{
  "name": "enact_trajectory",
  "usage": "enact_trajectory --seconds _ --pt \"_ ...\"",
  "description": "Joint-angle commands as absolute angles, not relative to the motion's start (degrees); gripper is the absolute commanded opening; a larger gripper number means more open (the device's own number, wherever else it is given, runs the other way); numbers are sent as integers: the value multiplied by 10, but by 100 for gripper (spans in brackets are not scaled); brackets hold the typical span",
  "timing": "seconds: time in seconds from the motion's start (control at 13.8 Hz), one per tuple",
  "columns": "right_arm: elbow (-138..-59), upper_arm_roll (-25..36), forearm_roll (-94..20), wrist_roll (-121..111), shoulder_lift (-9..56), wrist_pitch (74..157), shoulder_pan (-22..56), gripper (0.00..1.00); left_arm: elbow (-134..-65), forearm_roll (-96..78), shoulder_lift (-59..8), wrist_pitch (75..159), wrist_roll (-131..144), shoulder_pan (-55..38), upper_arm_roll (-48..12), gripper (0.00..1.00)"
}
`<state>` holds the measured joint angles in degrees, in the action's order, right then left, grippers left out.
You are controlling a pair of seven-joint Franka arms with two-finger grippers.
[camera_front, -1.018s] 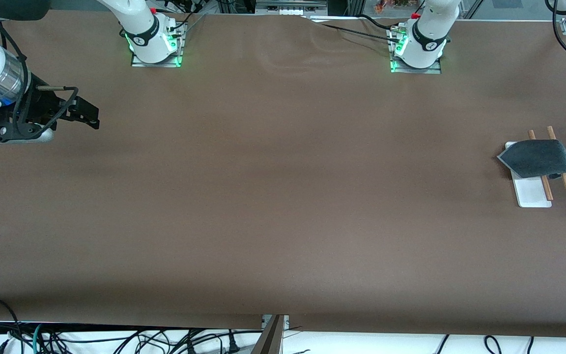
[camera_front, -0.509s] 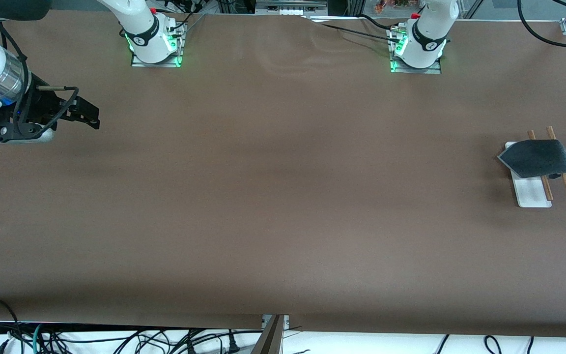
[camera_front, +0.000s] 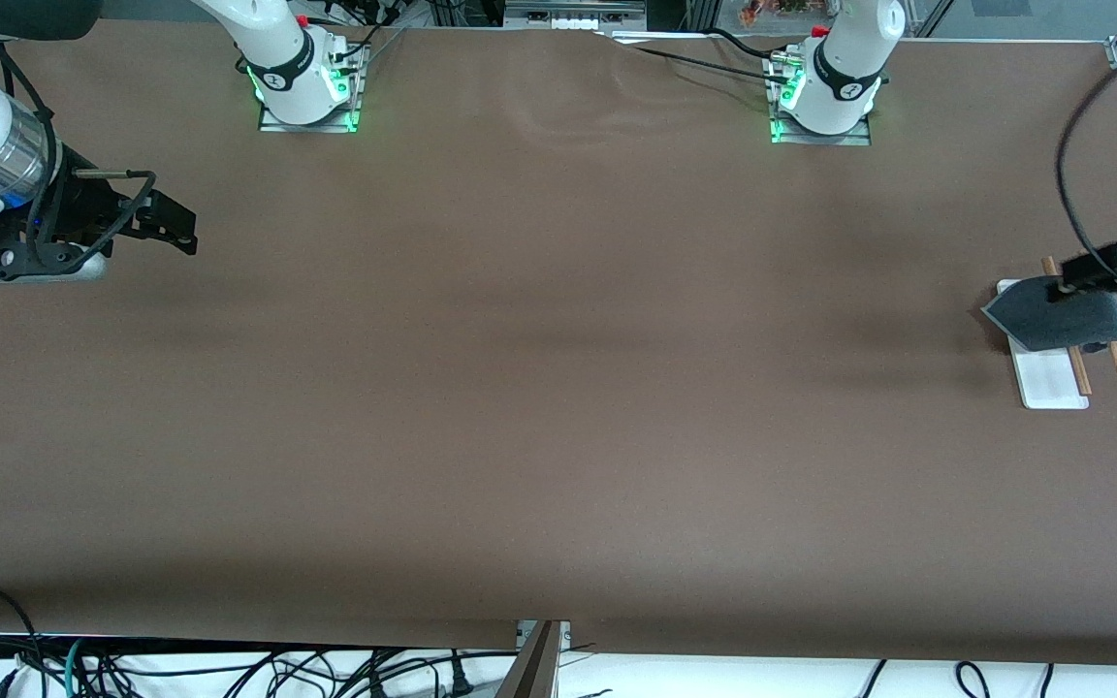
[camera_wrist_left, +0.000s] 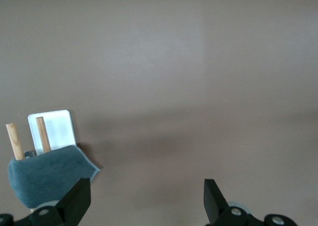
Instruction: Pass towel and hang on rack
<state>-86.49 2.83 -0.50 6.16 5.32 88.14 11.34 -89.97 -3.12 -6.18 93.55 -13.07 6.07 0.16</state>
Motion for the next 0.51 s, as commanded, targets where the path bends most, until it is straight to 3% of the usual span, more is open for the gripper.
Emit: enact_trajectory --seconds 0.0,0.44 --pt "-853 24 0 64 56 875 110 100 -1029 2 37 984 -22 -13 12 100" --pt "-853 23 -2 65 56 874 111 100 -1015 13 31 978 -43 -25 11 100"
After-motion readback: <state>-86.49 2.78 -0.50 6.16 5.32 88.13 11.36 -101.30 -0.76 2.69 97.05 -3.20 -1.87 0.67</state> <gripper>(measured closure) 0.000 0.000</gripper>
